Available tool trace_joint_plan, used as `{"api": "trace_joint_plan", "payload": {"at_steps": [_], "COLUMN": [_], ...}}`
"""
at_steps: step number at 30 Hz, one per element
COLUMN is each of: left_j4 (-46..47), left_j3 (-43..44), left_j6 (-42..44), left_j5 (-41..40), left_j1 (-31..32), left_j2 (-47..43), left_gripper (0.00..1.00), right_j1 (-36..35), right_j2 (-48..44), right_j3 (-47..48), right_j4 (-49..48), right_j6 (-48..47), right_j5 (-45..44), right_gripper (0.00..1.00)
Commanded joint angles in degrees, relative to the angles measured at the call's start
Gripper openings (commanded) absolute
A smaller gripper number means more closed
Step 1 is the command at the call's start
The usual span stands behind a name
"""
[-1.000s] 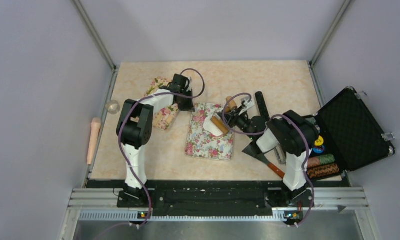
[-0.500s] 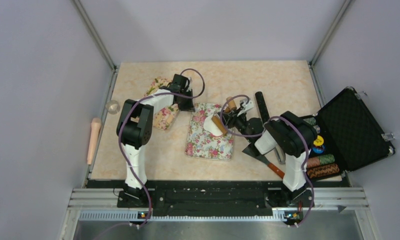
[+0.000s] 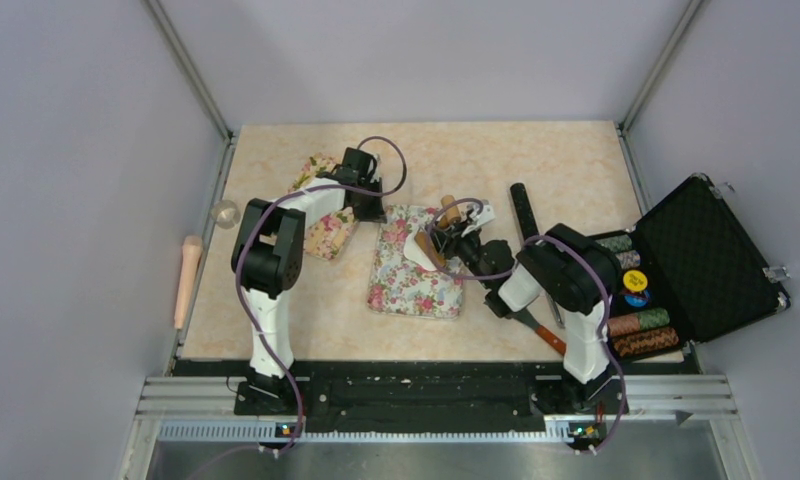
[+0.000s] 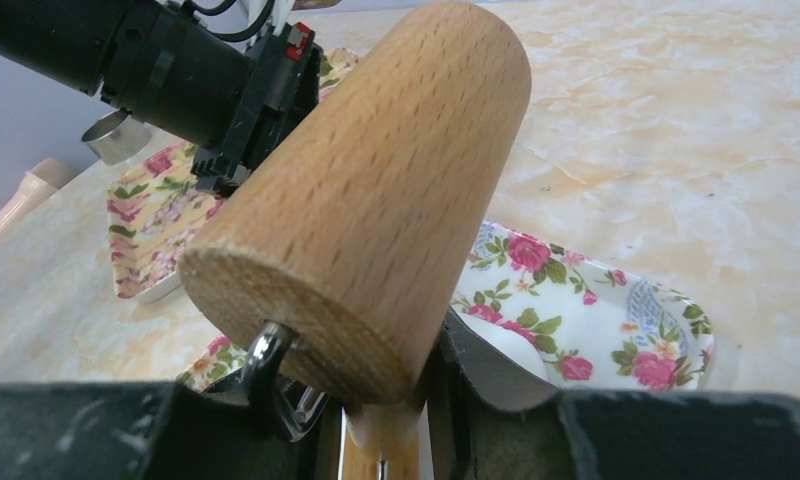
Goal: Roll out the dumpling wrappers from the dough
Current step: Flatten out the dough on the work surface.
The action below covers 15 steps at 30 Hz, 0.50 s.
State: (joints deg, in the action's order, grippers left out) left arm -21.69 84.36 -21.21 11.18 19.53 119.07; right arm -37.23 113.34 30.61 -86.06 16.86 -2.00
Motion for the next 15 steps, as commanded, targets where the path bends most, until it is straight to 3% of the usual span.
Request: {"api": "trace_joint_plan", "payload": {"at_steps": [1,15], "left_j4": [-2.5,-2.6], "left_j3": [-1.0,-1.1], "left_j6": [0.1,0.0], "left_j5": [1.2,1.2], "left_j1": [0.6,0.7], "left_j2": [-3.2,-3.9], "left_gripper": [0.00,0.00], "right_j1": [-2.8,-6.4], "right_j2": [4.3,6.8], "right_j3": [-0.2,-0.7], "right_j4": [11.3,5.3], "right_j6": [-2.1,-2.1], "right_j5": [0.8,1.2], "right_gripper": [0.00,0.00]}}
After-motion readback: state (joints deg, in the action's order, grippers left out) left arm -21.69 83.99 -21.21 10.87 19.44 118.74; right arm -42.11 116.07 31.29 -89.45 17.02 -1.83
